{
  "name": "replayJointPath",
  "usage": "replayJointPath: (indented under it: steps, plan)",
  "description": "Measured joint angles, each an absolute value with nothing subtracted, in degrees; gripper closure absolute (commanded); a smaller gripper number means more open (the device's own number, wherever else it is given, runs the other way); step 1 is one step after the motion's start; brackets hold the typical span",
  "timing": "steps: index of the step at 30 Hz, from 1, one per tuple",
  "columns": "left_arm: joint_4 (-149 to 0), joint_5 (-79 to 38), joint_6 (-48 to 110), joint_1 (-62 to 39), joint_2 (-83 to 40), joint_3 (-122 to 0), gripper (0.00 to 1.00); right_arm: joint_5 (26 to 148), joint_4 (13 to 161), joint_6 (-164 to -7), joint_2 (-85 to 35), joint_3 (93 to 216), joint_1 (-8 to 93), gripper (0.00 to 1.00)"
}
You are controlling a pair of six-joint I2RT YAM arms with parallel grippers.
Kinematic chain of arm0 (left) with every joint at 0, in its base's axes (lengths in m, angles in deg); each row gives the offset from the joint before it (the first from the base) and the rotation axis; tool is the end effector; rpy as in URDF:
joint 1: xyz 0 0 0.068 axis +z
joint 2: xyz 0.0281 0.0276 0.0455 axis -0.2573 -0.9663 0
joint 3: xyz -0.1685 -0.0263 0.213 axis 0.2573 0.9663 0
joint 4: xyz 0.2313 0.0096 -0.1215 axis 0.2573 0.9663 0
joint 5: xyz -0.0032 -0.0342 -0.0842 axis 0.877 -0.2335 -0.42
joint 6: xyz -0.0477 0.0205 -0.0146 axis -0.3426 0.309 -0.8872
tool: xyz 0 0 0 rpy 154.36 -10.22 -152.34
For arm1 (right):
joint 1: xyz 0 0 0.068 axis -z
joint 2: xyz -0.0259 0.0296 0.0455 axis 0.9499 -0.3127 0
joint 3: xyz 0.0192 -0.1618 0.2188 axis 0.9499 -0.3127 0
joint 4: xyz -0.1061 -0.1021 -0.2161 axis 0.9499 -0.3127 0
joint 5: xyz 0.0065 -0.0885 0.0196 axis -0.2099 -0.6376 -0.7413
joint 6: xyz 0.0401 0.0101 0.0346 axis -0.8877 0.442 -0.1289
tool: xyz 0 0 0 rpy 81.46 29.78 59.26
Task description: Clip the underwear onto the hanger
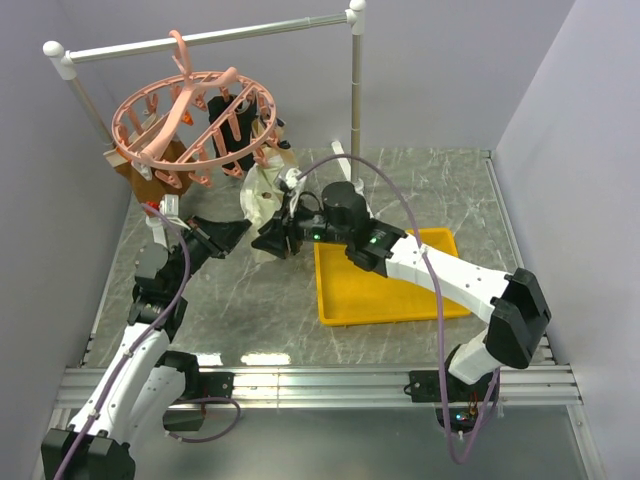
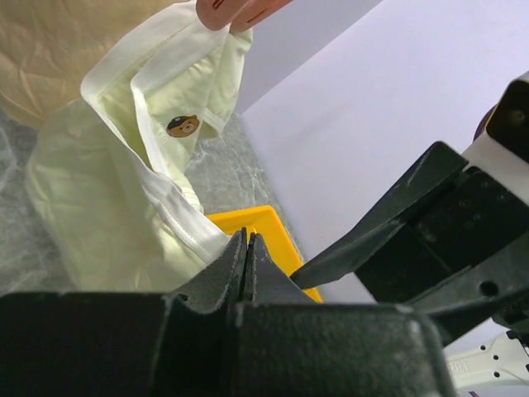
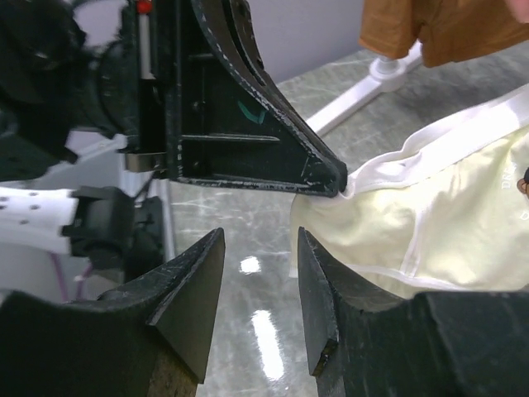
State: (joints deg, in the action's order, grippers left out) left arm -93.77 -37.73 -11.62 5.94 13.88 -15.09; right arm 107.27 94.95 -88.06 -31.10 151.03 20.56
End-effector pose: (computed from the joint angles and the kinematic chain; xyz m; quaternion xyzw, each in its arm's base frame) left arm 0.1703 -0.0424 0.2983 -0.0941 0.6550 -0.5107 0.5489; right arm 0.2143 0.2938 0.3588 -0.4096 0.6229 0.4828 0.4594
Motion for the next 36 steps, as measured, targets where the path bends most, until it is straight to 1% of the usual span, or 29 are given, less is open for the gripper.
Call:
replayJointPath:
  steps: [3, 5, 10, 13, 16, 17, 19, 20, 22, 24, 25, 26, 28, 29, 31, 33, 36]
  plan:
    - [-93.77, -37.71, -11.58, 5.55, 13.50, -15.39, 0.99, 102.13, 94.97, -85.87, -32.17, 151.09, 18.00, 0.52]
    - [-93.73, -37.67, -11.55, 5.35, 13.15, -15.57, 1.00, 98.66, 94.97, -84.74, -32.98, 151.11, 16.64, 0.50]
    - [-93.66, -37.51, -11.53, 5.24, 12.67, -16.22, 0.99, 91.03, 95.08, -83.23, -34.45, 151.44, 15.01, 0.49]
    - [-93.66, -37.51, -11.53, 5.09, 12.67, -16.31, 0.99, 87.20, 95.21, -83.14, -35.87, 152.71, 14.92, 0.53]
    - [-93.53, -37.49, -11.53, 5.04, 12.67, -16.35, 0.99, 84.89, 95.50, -82.90, -36.96, 153.45, 14.92, 0.68]
    - [-93.44, -37.40, -11.53, 5.04, 12.67, -16.35, 0.99, 84.49, 95.54, -82.77, -37.09, 153.45, 14.92, 0.80]
    - [-92.96, -37.14, -11.47, 5.00, 12.67, -16.40, 1.00, 84.60, 95.89, -82.55, -37.14, 153.45, 14.92, 0.90]
    - [-92.53, -36.92, -11.36, 5.00, 12.70, -16.55, 0.99, 84.78, 96.20, -82.35, -37.14, 153.43, 14.92, 1.00]
    - [-91.70, -36.33, -11.25, 5.00, 12.72, -17.08, 1.00, 85.46, 96.90, -81.83, -37.14, 153.34, 14.92, 1.00]
    - [-90.28, -35.81, -11.07, 4.98, 12.96, -17.78, 0.90, 85.98, 98.03, -81.65, -37.11, 152.75, 14.92, 1.00]
    - [-89.36, -35.31, -10.96, 4.96, 13.13, -18.17, 0.83, 86.13, 98.51, -81.52, -37.09, 152.45, 14.92, 1.00]
    - [-88.02, -34.65, -10.77, 4.96, 13.42, -18.65, 0.69, 86.70, 99.45, -81.33, -37.07, 151.70, 14.92, 1.00]
    - [-84.99, -33.38, -10.70, 4.96, 13.85, -19.79, 0.57, 87.25, 100.33, -81.02, -37.05, 150.59, 14.92, 1.00]
    - [-83.30, -32.68, -10.70, 4.96, 13.99, -20.59, 0.49, 87.42, 100.48, -80.80, -37.05, 150.17, 14.92, 1.00]
    - [-79.30, -30.82, -10.61, 5.02, 14.18, -22.76, 0.44, 87.58, 100.68, -80.39, -37.05, 149.43, 14.92, 1.00]
    - [-75.68, -29.23, -10.31, 5.13, 14.31, -25.10, 0.35, 87.51, 101.07, -80.10, -37.00, 148.86, 14.92, 1.00]
    - [-71.78, -28.29, -9.72, 5.24, 14.40, -27.85, 0.32, 87.07, 101.18, -79.47, -36.83, 148.53, 14.92, 1.00]
